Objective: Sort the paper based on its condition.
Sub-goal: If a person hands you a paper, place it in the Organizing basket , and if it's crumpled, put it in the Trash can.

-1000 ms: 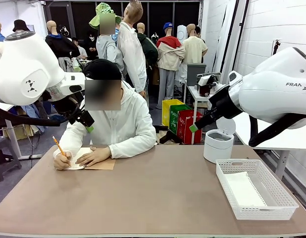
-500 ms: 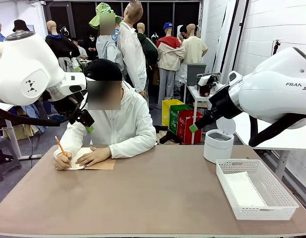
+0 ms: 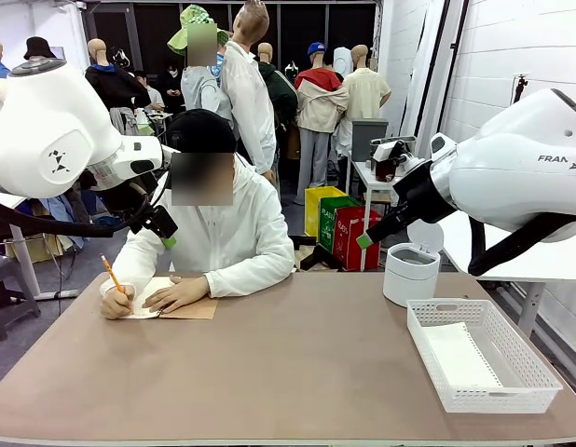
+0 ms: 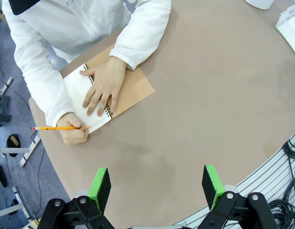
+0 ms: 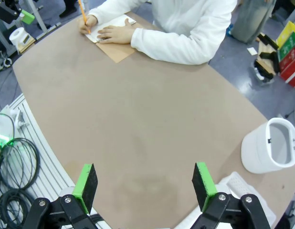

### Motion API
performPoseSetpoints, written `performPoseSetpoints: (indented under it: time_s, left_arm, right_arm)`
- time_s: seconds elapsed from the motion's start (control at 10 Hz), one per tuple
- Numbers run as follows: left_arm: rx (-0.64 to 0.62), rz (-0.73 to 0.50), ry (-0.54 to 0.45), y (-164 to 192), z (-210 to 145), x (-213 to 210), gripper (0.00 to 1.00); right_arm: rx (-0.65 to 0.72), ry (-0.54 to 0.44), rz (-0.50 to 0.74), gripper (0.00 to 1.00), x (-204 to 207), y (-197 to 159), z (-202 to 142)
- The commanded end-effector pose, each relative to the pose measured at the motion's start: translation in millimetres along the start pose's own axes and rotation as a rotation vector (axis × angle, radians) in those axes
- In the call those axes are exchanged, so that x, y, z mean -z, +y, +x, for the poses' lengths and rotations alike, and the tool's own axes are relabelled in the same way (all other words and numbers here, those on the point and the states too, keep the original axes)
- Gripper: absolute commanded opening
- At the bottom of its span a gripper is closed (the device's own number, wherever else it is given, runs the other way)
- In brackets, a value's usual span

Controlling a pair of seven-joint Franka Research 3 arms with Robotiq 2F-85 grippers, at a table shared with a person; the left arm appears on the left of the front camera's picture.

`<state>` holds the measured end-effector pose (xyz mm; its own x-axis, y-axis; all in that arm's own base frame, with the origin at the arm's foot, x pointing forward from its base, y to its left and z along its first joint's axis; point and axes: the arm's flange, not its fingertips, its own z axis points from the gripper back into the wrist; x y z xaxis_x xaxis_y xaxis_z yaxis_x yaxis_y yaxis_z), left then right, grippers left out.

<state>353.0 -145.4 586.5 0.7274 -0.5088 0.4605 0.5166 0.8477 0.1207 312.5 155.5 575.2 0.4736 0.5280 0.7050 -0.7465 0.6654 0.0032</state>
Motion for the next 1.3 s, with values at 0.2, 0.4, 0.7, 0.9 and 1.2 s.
performPoseSetpoints:
  time_s: [0.2, 0.4, 0.7, 0.9, 1.2]
  left_arm:
    - [-0.002, -0.003, -0.007, 1.1, 0.2, -0.5, 1.0]
    - [-0.002, -0.003, -0.007, 1.1, 0.2, -0.5, 1.0]
    - [-0.002, -0.003, -0.007, 1.1, 0.2, -0.5, 1.0]
    - [-0.002, -0.003, -0.007, 1.1, 0.2, -0.5, 1.0]
    - [-0.002, -0.003, -0.007, 1.1, 0.2, -0.5, 1.0]
  right_arm:
    - [0.0, 0.003, -0.004, 1.0, 0.3, 0.6, -0.9]
    - [0.0, 0.003, -0.004, 1.0, 0.3, 0.6, -0.9]
    - [0.0, 0.003, -0.004, 1.0, 0.3, 0.6, -0.9]
    - [0.0, 0.003, -0.004, 1.0, 0.3, 0.6, -0.9]
    - [0.0, 0.003, -0.004, 1.0, 0.3, 0.6, -0.9]
